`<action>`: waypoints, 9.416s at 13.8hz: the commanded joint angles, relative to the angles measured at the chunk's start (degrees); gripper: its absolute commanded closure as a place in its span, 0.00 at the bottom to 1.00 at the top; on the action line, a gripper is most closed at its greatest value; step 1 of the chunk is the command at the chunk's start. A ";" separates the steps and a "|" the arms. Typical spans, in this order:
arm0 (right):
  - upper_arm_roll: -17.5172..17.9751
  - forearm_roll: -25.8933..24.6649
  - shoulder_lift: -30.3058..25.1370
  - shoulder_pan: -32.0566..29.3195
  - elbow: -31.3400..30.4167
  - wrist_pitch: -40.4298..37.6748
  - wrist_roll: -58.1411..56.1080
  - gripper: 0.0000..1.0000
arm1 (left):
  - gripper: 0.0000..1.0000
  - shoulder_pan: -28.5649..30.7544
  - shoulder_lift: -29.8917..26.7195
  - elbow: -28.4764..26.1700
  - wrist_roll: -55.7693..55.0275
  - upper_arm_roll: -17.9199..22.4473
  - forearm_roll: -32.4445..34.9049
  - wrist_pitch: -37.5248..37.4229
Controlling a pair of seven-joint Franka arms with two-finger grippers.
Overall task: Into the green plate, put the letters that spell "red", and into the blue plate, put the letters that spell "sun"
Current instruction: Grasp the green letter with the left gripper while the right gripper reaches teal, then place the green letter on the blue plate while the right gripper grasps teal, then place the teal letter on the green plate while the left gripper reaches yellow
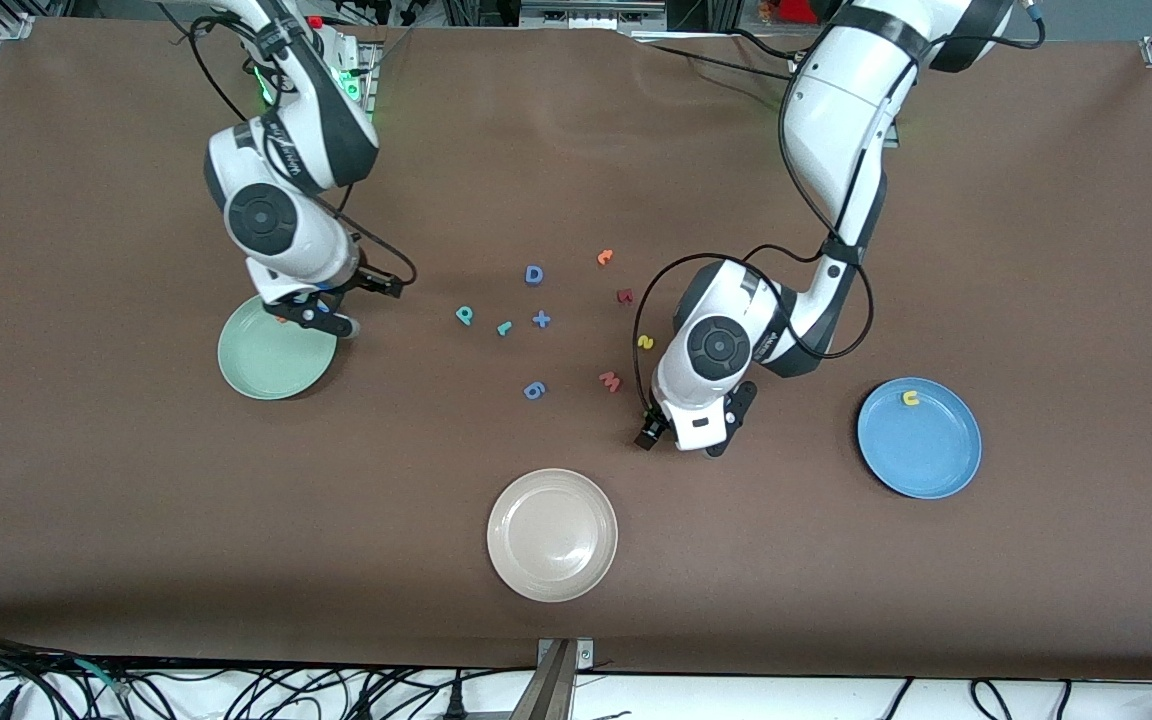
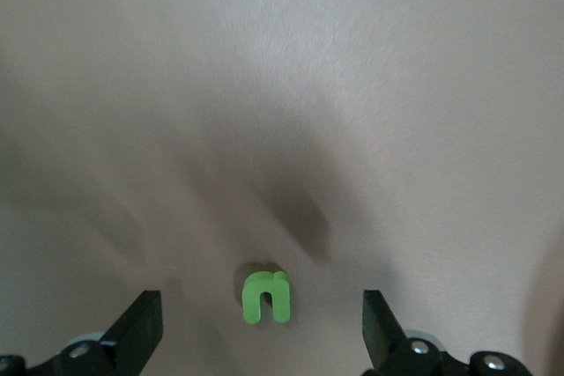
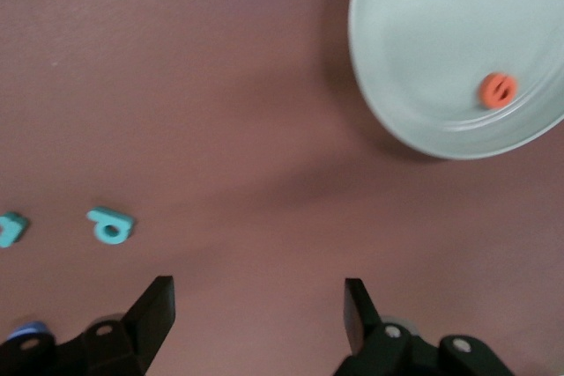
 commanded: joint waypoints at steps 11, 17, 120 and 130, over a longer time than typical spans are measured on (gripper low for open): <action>0.23 -1.28 13.22 7.58 2.33 16.77 10.57 0.42 | 0.50 -0.94 2.65 2.43 -2.77 0.77 -1.19 0.60; -0.74 -4.36 16.74 7.58 2.42 22.41 10.57 0.42 | 0.70 -0.68 2.65 2.43 -1.72 0.77 -0.93 0.60; -25.35 3.81 8.04 6.61 0.48 1.67 -32.76 0.49 | 0.64 7.58 -10.62 -25.08 24.82 -16.28 18.85 12.82; -10.43 3.81 7.50 7.49 9.08 -0.53 -5.21 0.28 | 0.84 6.79 -10.18 -25.17 23.59 -16.10 18.94 12.82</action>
